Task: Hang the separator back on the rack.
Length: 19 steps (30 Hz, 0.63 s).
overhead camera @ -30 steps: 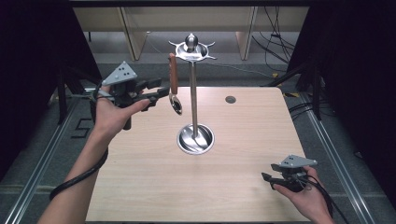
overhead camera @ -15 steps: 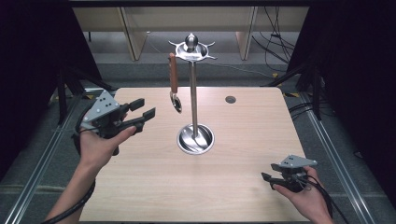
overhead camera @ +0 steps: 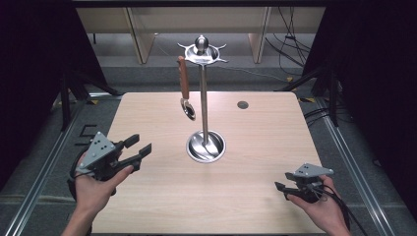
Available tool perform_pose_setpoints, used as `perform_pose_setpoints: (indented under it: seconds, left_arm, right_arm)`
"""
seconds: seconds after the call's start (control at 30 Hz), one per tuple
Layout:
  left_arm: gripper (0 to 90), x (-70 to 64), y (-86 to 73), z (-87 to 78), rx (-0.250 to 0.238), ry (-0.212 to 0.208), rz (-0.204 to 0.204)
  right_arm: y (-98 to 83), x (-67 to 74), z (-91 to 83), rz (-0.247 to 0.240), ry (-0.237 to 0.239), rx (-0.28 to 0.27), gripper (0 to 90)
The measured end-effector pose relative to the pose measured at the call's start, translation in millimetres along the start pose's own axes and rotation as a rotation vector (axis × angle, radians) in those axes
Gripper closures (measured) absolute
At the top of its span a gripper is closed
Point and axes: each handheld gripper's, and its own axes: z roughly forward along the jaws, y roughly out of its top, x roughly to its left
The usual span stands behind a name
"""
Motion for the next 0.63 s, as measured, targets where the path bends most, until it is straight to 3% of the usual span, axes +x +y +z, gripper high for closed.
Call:
perform_pose_setpoints:
  seconds: [0.07, 0.2, 0.3, 0.37, 0.4, 0.43, 0.5, 0.6, 0.63]
  left_arm:
    - [46.5, -1.2, -9.8, -0.2, 0.015, 0.021, -0.004]
    - [46.5, -1.9, -36.2, 0.7, 0.052, 0.061, -0.025]
    - [46.5, -3.6, -54.0, 1.8, 0.081, 0.087, -0.064]
    - [46.6, -8.9, -65.1, 4.8, 0.099, 0.092, -0.070]
    - [46.9, -11.8, -70.1, 6.4, 0.113, 0.085, -0.066]
    - [47.0, -14.5, -73.3, 7.4, 0.140, 0.083, -0.052]
    - [47.0, -15.2, -76.9, 10.3, 0.157, 0.075, -0.018]
    - [47.0, -13.6, -80.2, 15.4, 0.160, 0.062, -0.028]
    - [47.0, -13.6, -80.2, 14.7, 0.170, 0.071, -0.036]
  right_arm:
    - [-0.2, 1.4, -0.6, 0.024, 0.008, 0.014, 46.5]
    - [-0.3, 1.4, -0.3, 0.019, 0.005, 0.012, 46.4]
    - [-0.3, 1.5, -0.5, 0.022, 0.008, 0.013, 46.4]
    - [0.1, -1.2, -0.1, -0.001, 0.007, 0.011, 46.4]
    - [-0.3, 1.6, 0.1, 0.028, 0.007, 0.016, 46.4]
    - [0.3, -1.2, 0.6, -0.005, 0.006, 0.008, 46.4]
    - [0.7, -1.4, 0.2, -0.013, 0.009, 0.013, 46.3]
    - [0.4, -1.6, -0.2, -0.012, 0.003, 0.005, 46.2]
    - [-0.5, 1.6, -0.5, 0.022, 0.001, 0.009, 46.1]
